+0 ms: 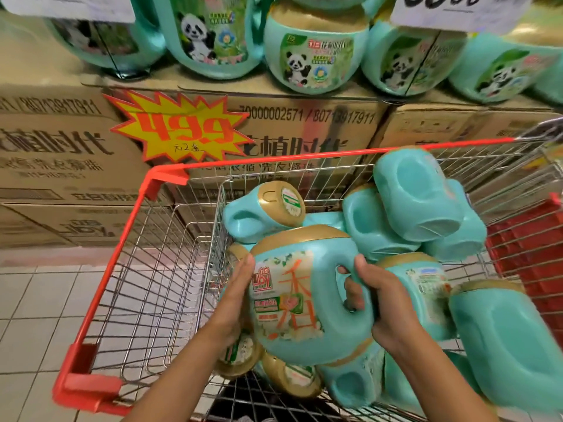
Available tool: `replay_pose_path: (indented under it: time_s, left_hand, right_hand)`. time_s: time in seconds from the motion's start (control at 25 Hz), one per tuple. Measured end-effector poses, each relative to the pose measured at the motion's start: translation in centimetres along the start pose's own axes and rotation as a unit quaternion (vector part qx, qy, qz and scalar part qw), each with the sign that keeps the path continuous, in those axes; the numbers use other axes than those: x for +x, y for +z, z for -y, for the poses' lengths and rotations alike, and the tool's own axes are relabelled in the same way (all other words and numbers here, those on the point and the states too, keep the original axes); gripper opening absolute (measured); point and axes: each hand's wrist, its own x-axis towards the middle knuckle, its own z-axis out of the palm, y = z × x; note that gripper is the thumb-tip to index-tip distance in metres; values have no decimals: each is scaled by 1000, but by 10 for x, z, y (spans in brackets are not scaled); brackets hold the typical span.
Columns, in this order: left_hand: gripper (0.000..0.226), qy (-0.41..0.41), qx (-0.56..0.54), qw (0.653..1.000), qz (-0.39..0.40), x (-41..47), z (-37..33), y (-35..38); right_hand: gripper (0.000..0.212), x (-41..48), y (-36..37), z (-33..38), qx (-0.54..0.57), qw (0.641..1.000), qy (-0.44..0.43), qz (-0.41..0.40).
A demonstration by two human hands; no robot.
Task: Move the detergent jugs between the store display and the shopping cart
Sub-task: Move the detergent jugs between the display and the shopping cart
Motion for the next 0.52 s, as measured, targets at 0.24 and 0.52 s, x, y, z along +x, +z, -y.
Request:
replay_pose_path:
  time_s: [0.24, 0.52]
  left_hand:
    - [50, -23, -79, 995, 49, -22, -15, 19]
    - [53, 57, -54, 996, -36, -68, -21, -21]
  right_hand:
    - [34, 2, 4, -10, 2, 997, 36, -72]
    - [45, -5, 42, -32, -172, 984, -41, 36]
